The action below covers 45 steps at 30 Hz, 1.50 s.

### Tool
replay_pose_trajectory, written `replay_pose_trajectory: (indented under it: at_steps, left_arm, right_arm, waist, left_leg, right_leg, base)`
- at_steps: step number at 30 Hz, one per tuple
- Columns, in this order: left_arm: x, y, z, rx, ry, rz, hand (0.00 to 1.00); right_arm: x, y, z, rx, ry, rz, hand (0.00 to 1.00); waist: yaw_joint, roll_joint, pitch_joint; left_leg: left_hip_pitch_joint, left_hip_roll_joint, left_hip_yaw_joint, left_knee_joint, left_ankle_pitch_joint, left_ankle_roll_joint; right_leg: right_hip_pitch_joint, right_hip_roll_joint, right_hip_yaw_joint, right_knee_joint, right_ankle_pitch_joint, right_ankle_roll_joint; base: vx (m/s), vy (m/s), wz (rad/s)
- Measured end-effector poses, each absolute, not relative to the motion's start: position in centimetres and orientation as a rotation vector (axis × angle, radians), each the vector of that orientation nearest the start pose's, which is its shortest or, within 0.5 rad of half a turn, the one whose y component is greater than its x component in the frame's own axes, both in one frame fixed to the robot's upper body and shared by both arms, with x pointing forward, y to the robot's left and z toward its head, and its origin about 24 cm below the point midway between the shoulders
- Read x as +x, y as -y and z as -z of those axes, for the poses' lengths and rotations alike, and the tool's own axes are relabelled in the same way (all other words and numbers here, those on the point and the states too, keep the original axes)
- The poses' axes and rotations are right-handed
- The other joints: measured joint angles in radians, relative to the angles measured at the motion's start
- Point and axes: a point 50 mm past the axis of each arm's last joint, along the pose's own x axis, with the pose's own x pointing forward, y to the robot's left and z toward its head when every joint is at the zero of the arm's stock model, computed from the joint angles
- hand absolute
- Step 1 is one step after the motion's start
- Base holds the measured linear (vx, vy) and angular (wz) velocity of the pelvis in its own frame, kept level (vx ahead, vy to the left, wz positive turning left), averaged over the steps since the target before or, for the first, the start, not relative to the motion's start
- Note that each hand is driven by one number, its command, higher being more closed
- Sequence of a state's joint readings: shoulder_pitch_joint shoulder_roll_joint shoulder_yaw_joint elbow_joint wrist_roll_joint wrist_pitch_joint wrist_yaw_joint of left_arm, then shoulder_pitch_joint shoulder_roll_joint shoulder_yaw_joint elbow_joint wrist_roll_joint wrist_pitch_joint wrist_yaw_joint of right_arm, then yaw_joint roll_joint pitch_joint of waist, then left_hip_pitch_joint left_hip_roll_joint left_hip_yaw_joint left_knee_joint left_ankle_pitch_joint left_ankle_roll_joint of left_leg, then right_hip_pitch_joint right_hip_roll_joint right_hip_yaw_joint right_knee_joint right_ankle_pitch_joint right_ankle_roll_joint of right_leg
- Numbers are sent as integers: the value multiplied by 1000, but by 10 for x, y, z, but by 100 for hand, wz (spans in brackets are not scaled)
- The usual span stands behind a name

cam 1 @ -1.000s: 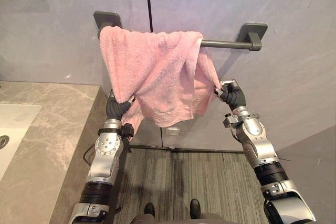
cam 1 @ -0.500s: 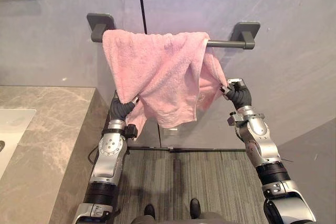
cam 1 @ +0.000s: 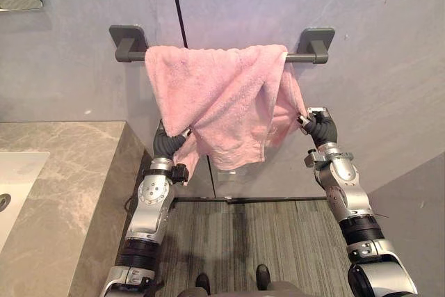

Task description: Organize washtable

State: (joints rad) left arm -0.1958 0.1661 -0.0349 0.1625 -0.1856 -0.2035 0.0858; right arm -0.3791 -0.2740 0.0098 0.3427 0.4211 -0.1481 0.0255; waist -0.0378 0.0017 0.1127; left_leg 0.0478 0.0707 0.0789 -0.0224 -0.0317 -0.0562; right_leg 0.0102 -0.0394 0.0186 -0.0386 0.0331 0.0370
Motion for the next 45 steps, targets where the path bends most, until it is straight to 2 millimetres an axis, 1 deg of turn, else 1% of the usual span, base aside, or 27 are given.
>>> replay_pose_trajectory:
  at_steps: [6,9,13,14,15,18,24,29,31,35,40,45]
  left_arm:
    - [290,-173,-70,-30,200,-50,100]
    - [289,-179,-68,-35,192,-77,100]
    - [289,-180,-66,-34,183,-80,100]
    - [288,-180,-66,-32,182,-81,0]
    - [288,-180,-65,-31,179,-84,0]
    - [288,-181,-64,-23,177,-91,0]
    - [285,-183,-62,-8,168,-112,0]
    - [283,-184,-59,-9,159,-115,0]
    - [278,-185,-55,-11,146,-118,0]
    - [268,-186,-47,-27,121,-132,0]
    - [262,-184,-38,-64,90,-144,0]
    - [257,-199,-36,-76,83,-206,0]
  right_arm:
    - [325,183,-81,130,141,-61,100]
    - [324,174,-77,116,125,-99,100]
    - [321,171,-72,113,112,-107,100]
    - [321,169,-71,110,108,-113,100]
    - [321,165,-68,105,96,-128,0]
    - [320,164,-62,98,68,-127,0]
    - [311,167,-44,85,3,-109,0]
    - [309,167,-42,86,-6,-107,0]
    - [308,166,-43,83,0,-105,0]
    - [299,164,-37,114,-6,-77,0]
    - [289,174,-28,135,-27,-9,0]
    - [282,192,-25,154,-26,87,0]
  waist:
    - [2,5,-3]
    - [1,8,-5]
    - [2,11,-11]
    - [1,11,-12]
    - [1,10,-13]
    - [3,10,-13]
    - [5,9,-13]
    - [2,7,-14]
    - [1,7,-14]
    - [4,4,-17]
    - [13,3,-17]
    - [13,1,-17]
  left_leg:
    - [2,0,1,0,0,0]
    - [3,1,2,0,0,0]
    - [4,1,3,-1,0,0]
    - [4,1,3,-1,0,0]
    - [6,2,4,-1,0,0]
    - [7,2,4,-2,1,-1]
    - [7,2,8,-7,4,-1]
    - [6,3,11,-7,7,-2]
    - [6,4,11,-7,8,-3]
    - [6,9,11,-7,10,-5]
    - [7,9,10,-7,10,-6]
    - [6,9,11,-7,10,-6]
  right_leg:
    - [1,0,1,0,0,0]
    - [1,0,2,0,0,0]
    - [2,0,3,0,0,0]
    - [2,0,3,0,0,0]
    - [3,1,4,0,0,0]
    - [4,1,4,0,1,1]
    - [7,0,7,-17,11,3]
    - [15,1,10,-37,25,0]
    - [15,2,10,-37,26,-1]
    - [15,3,10,-38,29,-2]
    - [19,4,10,-42,31,-1]
    - [23,4,10,-54,40,-1]
  base:
    - [0,0,0]
    - [0,0,0]
    - [0,0,0]
    - [0,0,0]
    - [0,0,0]
    - [0,0,0]
    - [0,0,-1]
    - [-12,-3,-1]
    - [-36,-9,0]
    - [-35,-7,0]
    - [-26,-7,0]
    - [0,0,0]
